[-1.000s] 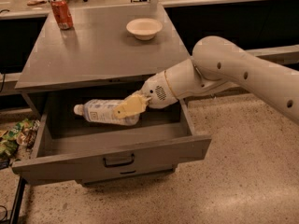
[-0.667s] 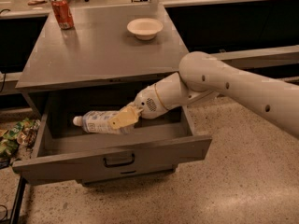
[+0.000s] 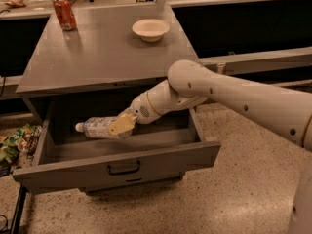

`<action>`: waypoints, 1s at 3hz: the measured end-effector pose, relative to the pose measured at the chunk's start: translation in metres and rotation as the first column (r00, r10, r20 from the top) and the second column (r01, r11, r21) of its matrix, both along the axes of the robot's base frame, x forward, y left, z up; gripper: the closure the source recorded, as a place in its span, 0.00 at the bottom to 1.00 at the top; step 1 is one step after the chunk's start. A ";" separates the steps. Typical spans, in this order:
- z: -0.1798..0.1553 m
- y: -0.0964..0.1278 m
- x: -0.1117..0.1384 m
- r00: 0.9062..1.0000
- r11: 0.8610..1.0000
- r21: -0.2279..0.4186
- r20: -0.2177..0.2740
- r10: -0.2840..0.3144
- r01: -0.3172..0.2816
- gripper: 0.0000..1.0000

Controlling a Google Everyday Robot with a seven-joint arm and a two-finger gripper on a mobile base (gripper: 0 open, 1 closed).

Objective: Place blue plastic bottle into top drawer

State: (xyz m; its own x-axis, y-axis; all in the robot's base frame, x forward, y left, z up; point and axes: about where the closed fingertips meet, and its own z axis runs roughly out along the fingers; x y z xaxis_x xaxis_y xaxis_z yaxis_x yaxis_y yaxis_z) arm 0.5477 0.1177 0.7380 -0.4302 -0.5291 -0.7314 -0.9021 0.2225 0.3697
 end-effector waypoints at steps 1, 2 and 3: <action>-0.018 -0.002 0.011 0.997 0.998 -0.020 0.054 -0.060 0.061 0.99; -0.041 0.001 0.018 0.991 0.995 -0.052 0.112 -0.078 0.084 0.78; -0.055 0.004 0.024 0.984 0.993 -0.039 0.144 -0.103 0.110 0.54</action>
Offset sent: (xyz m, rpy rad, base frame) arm 0.0296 0.0020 -0.0669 -0.0990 -0.1843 -0.1151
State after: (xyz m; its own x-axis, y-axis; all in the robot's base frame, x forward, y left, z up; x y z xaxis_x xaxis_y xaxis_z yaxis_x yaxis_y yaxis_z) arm 0.5719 0.1215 0.6826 -0.3798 -0.5209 -0.7644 -0.9148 0.3342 0.2268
